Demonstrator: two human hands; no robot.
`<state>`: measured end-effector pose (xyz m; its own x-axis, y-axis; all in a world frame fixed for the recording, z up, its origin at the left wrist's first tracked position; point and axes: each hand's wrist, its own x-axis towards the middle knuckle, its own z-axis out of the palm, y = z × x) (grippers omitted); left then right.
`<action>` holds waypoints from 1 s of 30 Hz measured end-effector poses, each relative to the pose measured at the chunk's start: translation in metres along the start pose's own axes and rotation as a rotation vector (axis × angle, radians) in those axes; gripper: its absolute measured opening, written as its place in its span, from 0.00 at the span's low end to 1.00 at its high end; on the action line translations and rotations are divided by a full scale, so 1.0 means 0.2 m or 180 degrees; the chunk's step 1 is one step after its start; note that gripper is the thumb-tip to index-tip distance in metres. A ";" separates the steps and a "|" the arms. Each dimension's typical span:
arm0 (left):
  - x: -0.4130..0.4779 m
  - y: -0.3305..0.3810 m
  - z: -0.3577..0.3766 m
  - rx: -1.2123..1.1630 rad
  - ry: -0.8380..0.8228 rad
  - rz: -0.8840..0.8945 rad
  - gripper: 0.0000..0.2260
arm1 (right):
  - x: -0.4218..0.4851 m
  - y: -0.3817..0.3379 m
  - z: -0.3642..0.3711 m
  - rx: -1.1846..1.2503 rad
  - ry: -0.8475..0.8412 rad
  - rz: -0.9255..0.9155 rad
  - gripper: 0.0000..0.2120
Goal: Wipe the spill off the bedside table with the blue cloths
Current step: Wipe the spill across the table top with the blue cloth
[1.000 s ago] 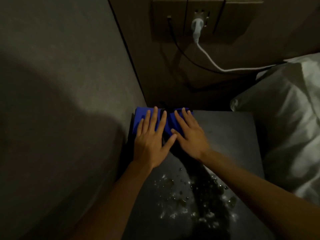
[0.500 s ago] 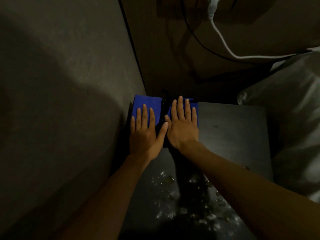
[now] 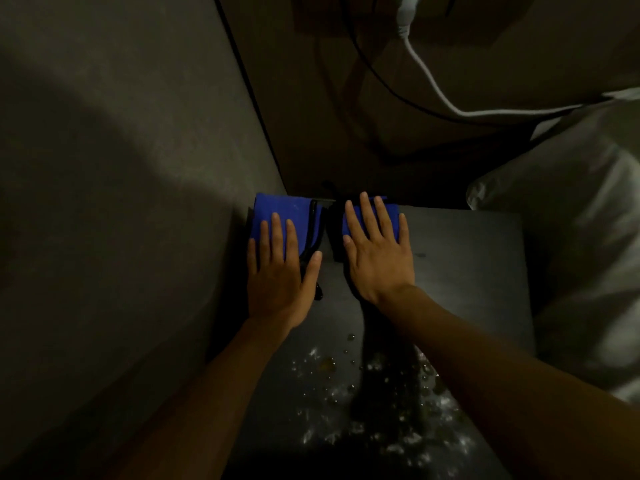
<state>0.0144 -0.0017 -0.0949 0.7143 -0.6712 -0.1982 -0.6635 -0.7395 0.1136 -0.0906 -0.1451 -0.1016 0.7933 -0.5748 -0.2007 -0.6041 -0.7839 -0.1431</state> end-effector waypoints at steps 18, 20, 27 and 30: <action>0.01 0.00 0.01 0.0061 -0.0061 -0.0065 0.37 | -0.25 0.69 -0.07 -0.0083 -0.0068 0.0648 0.30; 0.01 0.00 0.01 0.0044 -0.0058 -0.0068 0.37 | -0.27 0.75 -0.08 -0.0098 -0.0068 0.0726 0.30; 0.01 0.00 0.00 0.0102 -0.0156 -0.0048 0.40 | -0.34 0.76 -0.05 0.0089 0.0015 0.1141 0.31; 0.00 0.00 -0.01 0.0053 -0.0146 -0.0035 0.40 | -0.39 0.74 -0.03 0.0171 0.0071 0.1387 0.31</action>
<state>0.0151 -0.0022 -0.0932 0.7109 -0.6597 -0.2437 -0.6594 -0.7457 0.0950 -0.2414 -0.2165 -0.1015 0.4645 -0.8545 -0.2325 -0.8854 -0.4540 -0.1000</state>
